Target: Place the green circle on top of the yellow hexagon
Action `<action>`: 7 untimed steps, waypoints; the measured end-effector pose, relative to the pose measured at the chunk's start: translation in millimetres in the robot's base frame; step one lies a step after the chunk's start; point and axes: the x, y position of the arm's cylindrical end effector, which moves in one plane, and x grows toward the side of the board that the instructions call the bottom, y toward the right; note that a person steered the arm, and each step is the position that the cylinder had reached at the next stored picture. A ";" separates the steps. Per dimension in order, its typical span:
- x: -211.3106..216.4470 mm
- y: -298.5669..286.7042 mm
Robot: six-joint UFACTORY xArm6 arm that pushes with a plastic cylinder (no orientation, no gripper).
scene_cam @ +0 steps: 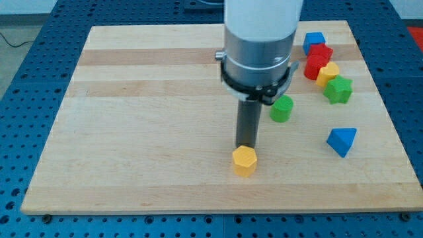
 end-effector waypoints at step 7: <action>-90.7 137.8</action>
